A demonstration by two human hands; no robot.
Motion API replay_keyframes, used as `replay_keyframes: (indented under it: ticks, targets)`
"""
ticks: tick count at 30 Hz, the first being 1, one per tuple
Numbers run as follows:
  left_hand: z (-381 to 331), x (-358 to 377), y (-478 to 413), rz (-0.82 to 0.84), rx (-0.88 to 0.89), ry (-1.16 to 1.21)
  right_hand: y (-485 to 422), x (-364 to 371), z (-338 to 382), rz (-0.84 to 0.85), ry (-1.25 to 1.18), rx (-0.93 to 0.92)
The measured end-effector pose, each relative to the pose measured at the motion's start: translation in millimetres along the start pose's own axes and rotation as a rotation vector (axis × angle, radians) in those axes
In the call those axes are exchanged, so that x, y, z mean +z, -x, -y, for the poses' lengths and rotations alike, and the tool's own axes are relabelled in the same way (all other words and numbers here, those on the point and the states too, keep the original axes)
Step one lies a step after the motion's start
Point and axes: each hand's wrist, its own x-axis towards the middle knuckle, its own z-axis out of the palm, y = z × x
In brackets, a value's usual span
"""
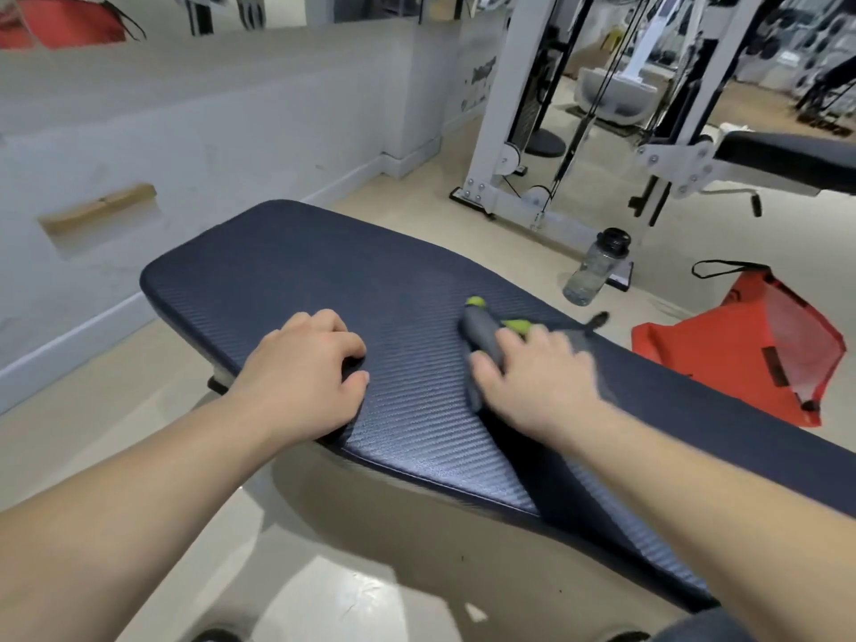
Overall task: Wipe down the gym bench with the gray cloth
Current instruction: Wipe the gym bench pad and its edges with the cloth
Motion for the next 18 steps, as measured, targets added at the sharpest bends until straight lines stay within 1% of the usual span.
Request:
replay_keyframes:
  ticks: [3,4,5,6,9,10,11,12,13,15,18]
  targets:
    - [3.9,0.4,-0.2,-0.022,0.000,0.031,34.0,1.7,36.7,-0.007,0.001,-0.321]
    - [5.3,0.5,0.2,-0.029,0.000,0.041,30.8,0.1,36.9,-0.018,-0.001,-0.369]
    - [6.3,0.6,0.5,-0.030,-0.001,0.047,19.4,-1.0,31.5,-0.033,0.011,-0.357]
    - [6.7,0.9,0.7,-0.029,-0.002,0.045,2.4,-0.2,20.4,-0.047,0.018,-0.282]
    - [7.5,3.0,2.5,-0.032,0.006,0.029,-42.1,-3.4,-23.6,-0.042,-0.013,0.096]
    - [8.0,3.3,3.2,-0.039,0.012,0.031,-48.8,-2.7,-33.3,-0.043,-0.040,0.194]
    - [8.6,3.5,3.7,-0.047,0.015,0.039,-50.2,-1.9,-35.1,-0.046,-0.059,0.250]
    - [9.9,3.5,4.2,-0.053,0.015,0.051,-46.8,-0.9,-29.6,-0.040,-0.061,0.255]
    - [11.1,3.2,4.4,-0.056,0.011,0.066,-38.8,-0.7,-18.0,-0.023,-0.056,0.218]
    - [15.3,1.6,4.6,-0.063,-0.008,0.096,-12.6,-1.3,19.3,0.021,-0.056,0.069]
    - [25.5,-5.2,5.2,-0.084,-0.058,0.118,32.3,1.5,79.3,0.036,-0.032,-0.259]
